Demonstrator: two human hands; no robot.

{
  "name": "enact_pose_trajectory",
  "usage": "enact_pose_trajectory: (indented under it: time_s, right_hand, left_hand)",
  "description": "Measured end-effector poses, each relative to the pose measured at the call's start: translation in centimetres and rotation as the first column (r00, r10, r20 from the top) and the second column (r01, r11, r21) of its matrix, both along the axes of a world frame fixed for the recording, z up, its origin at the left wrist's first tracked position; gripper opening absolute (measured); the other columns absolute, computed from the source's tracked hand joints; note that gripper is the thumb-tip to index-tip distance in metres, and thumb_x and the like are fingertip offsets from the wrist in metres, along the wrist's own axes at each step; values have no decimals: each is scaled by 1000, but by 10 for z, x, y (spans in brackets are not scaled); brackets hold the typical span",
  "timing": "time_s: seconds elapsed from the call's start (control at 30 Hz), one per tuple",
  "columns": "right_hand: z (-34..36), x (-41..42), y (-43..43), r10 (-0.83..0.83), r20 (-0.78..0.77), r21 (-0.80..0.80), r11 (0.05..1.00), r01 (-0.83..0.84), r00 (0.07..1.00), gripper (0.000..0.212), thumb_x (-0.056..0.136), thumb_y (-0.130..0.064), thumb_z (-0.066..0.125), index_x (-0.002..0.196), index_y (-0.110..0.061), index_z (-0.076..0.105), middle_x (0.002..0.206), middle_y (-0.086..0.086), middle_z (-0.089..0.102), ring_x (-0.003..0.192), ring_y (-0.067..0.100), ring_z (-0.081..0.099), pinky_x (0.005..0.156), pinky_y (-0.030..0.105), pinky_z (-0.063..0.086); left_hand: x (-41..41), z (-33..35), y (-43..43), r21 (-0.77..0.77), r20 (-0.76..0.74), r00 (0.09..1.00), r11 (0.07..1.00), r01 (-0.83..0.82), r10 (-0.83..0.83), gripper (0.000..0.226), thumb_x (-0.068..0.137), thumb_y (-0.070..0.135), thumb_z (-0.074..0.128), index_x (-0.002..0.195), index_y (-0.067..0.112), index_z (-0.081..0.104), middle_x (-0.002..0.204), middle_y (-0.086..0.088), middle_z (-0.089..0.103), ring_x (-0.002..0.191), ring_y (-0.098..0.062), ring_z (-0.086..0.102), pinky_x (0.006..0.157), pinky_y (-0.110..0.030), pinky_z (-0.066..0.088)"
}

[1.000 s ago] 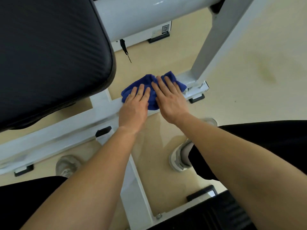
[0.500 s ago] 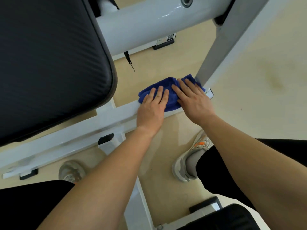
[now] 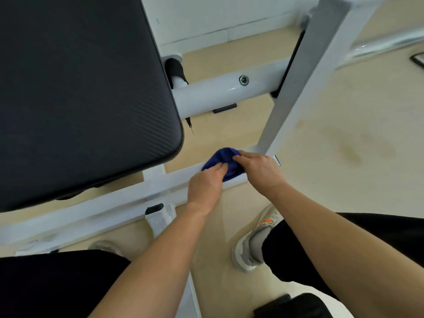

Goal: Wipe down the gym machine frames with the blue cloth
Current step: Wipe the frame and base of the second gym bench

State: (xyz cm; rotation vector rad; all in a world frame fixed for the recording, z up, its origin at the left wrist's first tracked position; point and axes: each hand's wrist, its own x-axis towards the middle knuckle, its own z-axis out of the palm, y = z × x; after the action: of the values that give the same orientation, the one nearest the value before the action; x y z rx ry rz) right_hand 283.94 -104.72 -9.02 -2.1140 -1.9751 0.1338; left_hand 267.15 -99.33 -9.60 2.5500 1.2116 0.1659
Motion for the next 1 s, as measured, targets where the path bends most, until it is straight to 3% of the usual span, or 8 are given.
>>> enact_pose_trajectory:
  time_s: [0.23,0.43,0.57,0.63,0.7,0.77,0.9,1.0]
  right_hand:
    - [116,17,-24,-55,-42,437,897,68,998,37,73,11,69,103,-11,72,98,7,72,67,34,64,50,36,55]
    - [182,21,11,-54,-71,716,692,89,996,33,86,4,63,117,-3,69,125,17,67,98,37,69,77,40,57]
    - [176,24,53,-25,-86,505,861,65,996,30,91,1,50,115,-4,65,118,12,65,101,36,63,73,36,53]
    - [163,26,63,-30,-81,321,945,54,996,37,90,2,49,124,-5,62,131,13,60,123,37,53,96,40,48]
    - [154,27,65,-20,-134,257,965,54,991,43,94,-11,40,133,-3,57,143,15,52,138,35,41,116,41,30]
    - [151,29,64,4,-154,256,966,36,988,48,98,-19,30,137,-3,54,146,13,50,140,32,37,120,35,18]
    - [150,34,81,13,-106,350,937,25,994,44,101,-24,23,95,-14,65,100,4,66,98,29,56,95,39,38]
    - [161,36,108,-115,17,189,976,110,993,34,100,-29,27,73,-26,48,78,-3,51,80,26,48,74,36,31]
  left_hand:
    - [19,119,-18,335,162,984,942,14,-73,31,94,14,57,125,21,60,111,3,70,82,-28,68,58,-39,55]
    - [29,202,12,723,265,947,687,-70,-183,43,74,0,73,117,8,70,118,-7,70,101,-24,70,70,-33,58]
    - [38,198,48,660,51,999,751,-29,-6,42,77,1,73,118,4,65,120,-12,67,113,-31,62,89,-39,54]
    - [45,180,54,553,-61,998,833,23,13,43,87,7,60,129,3,54,128,-12,61,119,-31,55,98,-40,48]
    - [52,165,55,454,-5,1000,891,-21,26,43,94,22,43,133,6,50,132,-8,57,122,-28,50,106,-41,39]
    - [57,162,58,422,127,990,899,-114,66,42,98,32,29,123,12,57,123,-3,62,114,-23,54,105,-40,39]
    - [69,172,74,459,32,991,879,-130,130,29,101,23,28,95,20,56,100,1,66,92,-22,58,82,-34,40]
    - [83,181,97,350,-180,974,934,-69,139,19,97,13,37,101,15,56,103,-6,65,87,-29,56,70,-36,37]
